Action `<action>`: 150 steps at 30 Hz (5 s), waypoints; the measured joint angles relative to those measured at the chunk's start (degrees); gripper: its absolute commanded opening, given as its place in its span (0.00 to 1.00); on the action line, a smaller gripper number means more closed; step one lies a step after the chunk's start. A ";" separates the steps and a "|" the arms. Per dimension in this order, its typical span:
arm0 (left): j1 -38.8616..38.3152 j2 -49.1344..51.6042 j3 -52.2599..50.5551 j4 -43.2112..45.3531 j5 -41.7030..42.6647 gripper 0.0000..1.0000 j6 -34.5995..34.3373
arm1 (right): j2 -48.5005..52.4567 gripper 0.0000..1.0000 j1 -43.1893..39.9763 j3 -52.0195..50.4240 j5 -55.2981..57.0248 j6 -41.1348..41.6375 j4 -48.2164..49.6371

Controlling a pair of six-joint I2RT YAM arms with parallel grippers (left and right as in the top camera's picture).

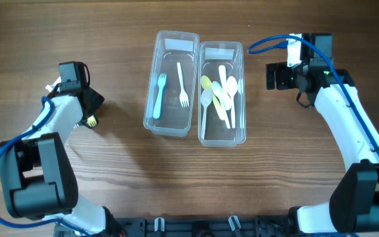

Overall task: Pack container
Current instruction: 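Move left gripper back to forks and grasp the yellow fork, then carry yellow fork with left gripper and drop into left container, then lower left gripper to remaining white forks and grasp one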

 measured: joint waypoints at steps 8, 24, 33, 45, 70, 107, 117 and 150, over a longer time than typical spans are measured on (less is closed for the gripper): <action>0.00 2.97 0.00 3.08 -0.17 0.53 0.07 | 0.00 1.00 0.00 0.00 -0.02 0.00 0.02; 0.00 3.89 0.20 4.83 -0.44 0.04 0.26 | 0.00 1.00 0.00 0.00 0.00 -0.15 0.02; 0.22 3.21 0.15 4.66 2.08 0.04 0.26 | 0.00 1.00 0.00 0.00 0.00 -0.15 0.02; -1.03 -19.08 -0.28 5.27 17.25 0.04 7.41 | 0.00 1.00 0.00 0.00 0.00 -0.17 0.02; -25.62 -14.19 -0.26 10.01 25.53 0.70 32.39 | 0.00 1.00 0.00 0.02 -0.02 -0.17 0.02; 4.76 -18.84 3.78 -13.81 -5.70 0.83 16.26 | 0.00 1.00 0.00 0.00 -0.02 -0.17 0.07; 7.45 -4.26 3.78 -4.96 -0.17 0.74 15.65 | 0.00 1.00 0.00 0.02 0.00 -0.15 0.13; 8.11 6.45 3.78 4.09 2.45 0.04 19.32 | 0.00 1.00 0.00 0.02 0.00 -0.17 0.13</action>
